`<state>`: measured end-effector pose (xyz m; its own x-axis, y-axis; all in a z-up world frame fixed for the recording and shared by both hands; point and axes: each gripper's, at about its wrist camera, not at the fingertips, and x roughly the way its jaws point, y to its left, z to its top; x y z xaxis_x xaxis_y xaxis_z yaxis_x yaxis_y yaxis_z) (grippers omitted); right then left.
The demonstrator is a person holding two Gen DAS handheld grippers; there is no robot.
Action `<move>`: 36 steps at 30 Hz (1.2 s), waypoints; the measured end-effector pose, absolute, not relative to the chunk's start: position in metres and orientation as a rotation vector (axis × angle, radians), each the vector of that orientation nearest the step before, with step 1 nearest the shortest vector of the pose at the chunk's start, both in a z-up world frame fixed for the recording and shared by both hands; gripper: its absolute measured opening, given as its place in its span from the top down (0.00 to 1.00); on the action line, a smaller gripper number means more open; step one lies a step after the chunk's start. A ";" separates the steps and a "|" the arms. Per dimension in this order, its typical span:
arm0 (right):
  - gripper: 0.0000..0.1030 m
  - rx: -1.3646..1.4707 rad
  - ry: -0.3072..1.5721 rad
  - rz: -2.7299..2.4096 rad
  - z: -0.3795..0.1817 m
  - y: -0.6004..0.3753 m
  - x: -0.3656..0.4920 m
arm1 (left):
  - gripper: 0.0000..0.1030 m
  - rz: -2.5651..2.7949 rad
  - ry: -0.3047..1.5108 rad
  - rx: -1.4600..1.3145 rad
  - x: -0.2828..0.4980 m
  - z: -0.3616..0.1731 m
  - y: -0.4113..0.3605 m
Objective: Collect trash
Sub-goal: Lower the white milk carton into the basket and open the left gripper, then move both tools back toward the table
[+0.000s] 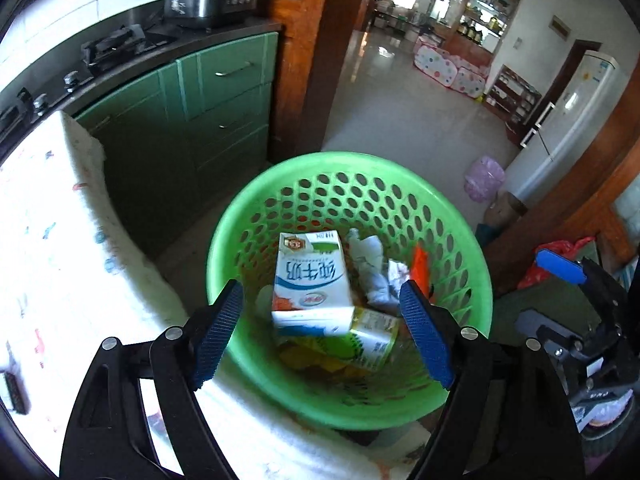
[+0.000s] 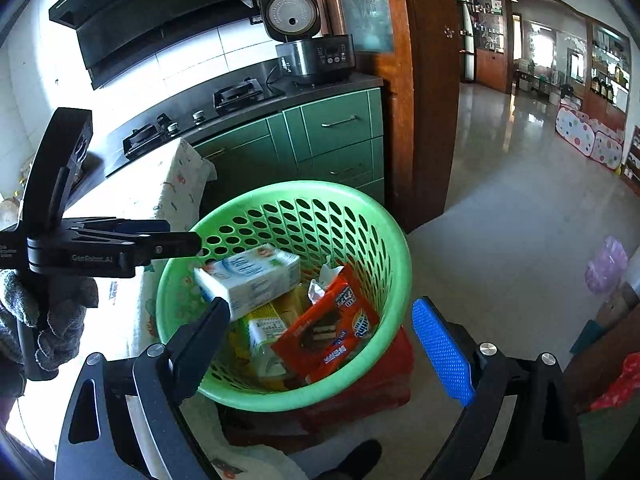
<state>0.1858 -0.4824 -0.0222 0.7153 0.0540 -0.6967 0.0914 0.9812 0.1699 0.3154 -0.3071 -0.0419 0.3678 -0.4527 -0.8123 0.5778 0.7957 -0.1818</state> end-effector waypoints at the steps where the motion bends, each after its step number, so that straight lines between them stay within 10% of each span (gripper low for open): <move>1: 0.13 0.197 0.773 -0.017 -0.021 -0.480 0.185 | 0.23 -0.656 0.990 0.140 0.313 -0.039 -0.301; 36: 0.13 0.020 0.758 0.401 0.017 -0.244 0.252 | 0.23 -0.159 0.919 0.039 0.271 -0.006 0.015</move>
<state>0.2522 -0.2436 0.0173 0.6544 0.3612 -0.6643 -0.3468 0.9240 0.1608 0.2714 0.0145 -0.0064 0.5953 -0.1206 -0.7944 0.1539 0.9875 -0.0346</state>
